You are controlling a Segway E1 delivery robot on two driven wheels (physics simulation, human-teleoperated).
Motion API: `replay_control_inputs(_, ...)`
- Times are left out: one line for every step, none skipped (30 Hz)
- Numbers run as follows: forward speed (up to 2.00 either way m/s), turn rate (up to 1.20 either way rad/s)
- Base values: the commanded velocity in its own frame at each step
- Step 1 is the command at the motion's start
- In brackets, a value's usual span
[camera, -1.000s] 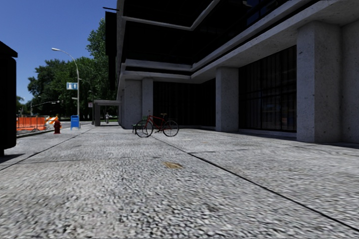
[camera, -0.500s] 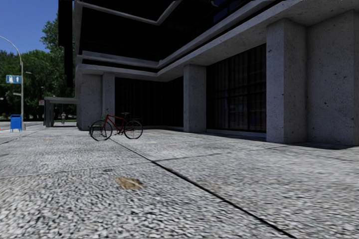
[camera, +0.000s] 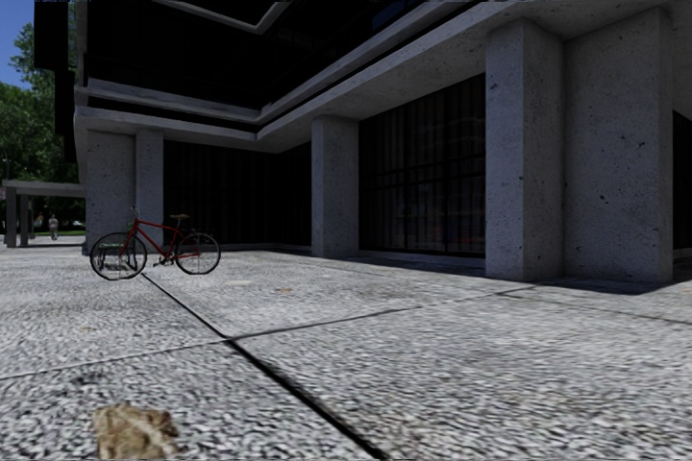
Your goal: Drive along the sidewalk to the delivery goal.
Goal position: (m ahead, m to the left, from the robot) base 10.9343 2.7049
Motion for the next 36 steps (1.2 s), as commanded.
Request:
replay_control_inputs(1.71,0.0)
replay_control_inputs(1.71,0.0)
replay_control_inputs(1.71,0.0)
replay_control_inputs(1.71,0.0)
replay_control_inputs(1.71,0.0)
replay_control_inputs(1.71,0.0)
replay_control_inputs(1.71,0.0)
replay_control_inputs(1.71,0.0)
replay_control_inputs(1.71,0.0)
replay_control_inputs(1.71,0.0)
replay_control_inputs(1.71,0.0)
replay_control_inputs(1.71,0.0)
replay_control_inputs(1.71,0.0)
replay_control_inputs(1.71,0.0)
replay_control_inputs(1.71,0.0)
replay_control_inputs(1.71,0.0)
replay_control_inputs(1.71,0.0)
replay_control_inputs(1.71,0.0)
replay_control_inputs(1.71,0.0)
replay_control_inputs(1.71,0.0)
replay_control_inputs(1.71,0.0)
replay_control_inputs(1.71,0.0)
replay_control_inputs(1.71,0.0)
replay_control_inputs(1.71,0.0)
replay_control_inputs(1.71,0.0)
replay_control_inputs(1.71,0.0)
replay_control_inputs(1.71,0.0)
replay_control_inputs(1.71,0.0)
replay_control_inputs(1.71,0.0)
replay_control_inputs(1.7,0.0)
replay_control_inputs(1.7,0.0)
replay_control_inputs(1.7,0.0)
replay_control_inputs(1.7,0.0)
replay_control_inputs(1.7,0.0)
replay_control_inputs(1.7,0.0)
replay_control_inputs(1.7,0.0)
